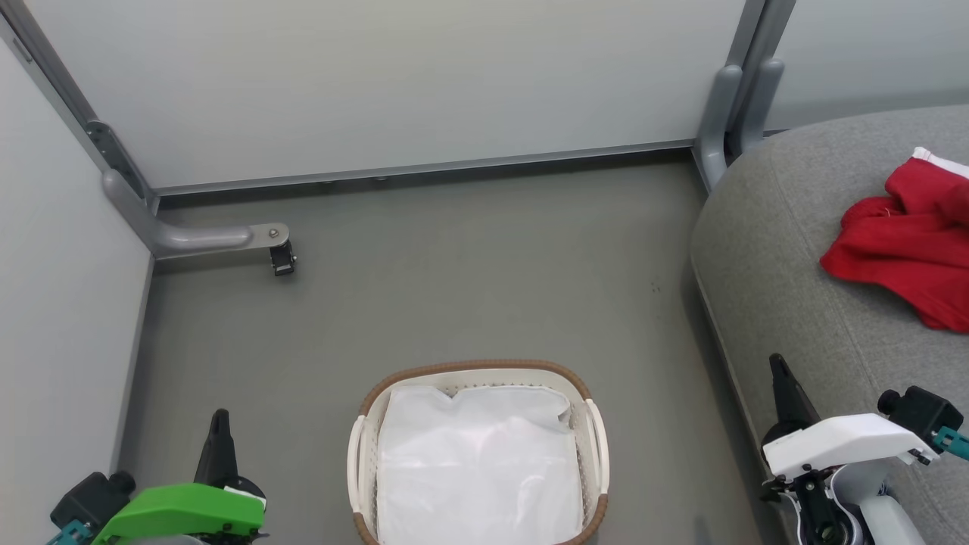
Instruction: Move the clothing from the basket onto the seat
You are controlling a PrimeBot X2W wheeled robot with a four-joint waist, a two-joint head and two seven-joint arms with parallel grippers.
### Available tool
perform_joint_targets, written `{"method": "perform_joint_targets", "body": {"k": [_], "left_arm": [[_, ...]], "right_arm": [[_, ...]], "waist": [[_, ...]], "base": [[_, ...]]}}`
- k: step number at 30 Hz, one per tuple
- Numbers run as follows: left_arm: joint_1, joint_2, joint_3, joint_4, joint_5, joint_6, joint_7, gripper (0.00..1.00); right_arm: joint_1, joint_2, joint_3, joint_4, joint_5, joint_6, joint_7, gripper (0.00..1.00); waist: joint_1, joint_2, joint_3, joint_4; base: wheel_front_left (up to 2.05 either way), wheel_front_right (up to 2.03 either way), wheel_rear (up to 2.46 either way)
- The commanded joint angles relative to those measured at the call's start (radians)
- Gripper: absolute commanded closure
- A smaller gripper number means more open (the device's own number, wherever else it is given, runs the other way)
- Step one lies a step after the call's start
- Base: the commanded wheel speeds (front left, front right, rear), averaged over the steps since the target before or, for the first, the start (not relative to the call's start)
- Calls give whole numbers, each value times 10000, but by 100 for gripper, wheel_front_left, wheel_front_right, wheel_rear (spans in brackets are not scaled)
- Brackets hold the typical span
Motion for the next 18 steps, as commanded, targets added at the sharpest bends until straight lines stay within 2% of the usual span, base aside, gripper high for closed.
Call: {"method": "perform_joint_targets", "body": {"k": [1, 18], "left_arm": [[-310, 53, 55, -189, -312, -46, 72, 100], [-443, 63, 228, -433, -2125, -66, 564, 100]], "right_arm": [[29, -55, -63, -186, 351, -3, 71, 100], [98, -64, -264, -439, 2301, -4, 562, 100]], "waist": [[0, 0, -10, -3], [0, 0, -117, -30]], "base": [[0, 0, 0], [0, 0, 0]]}}
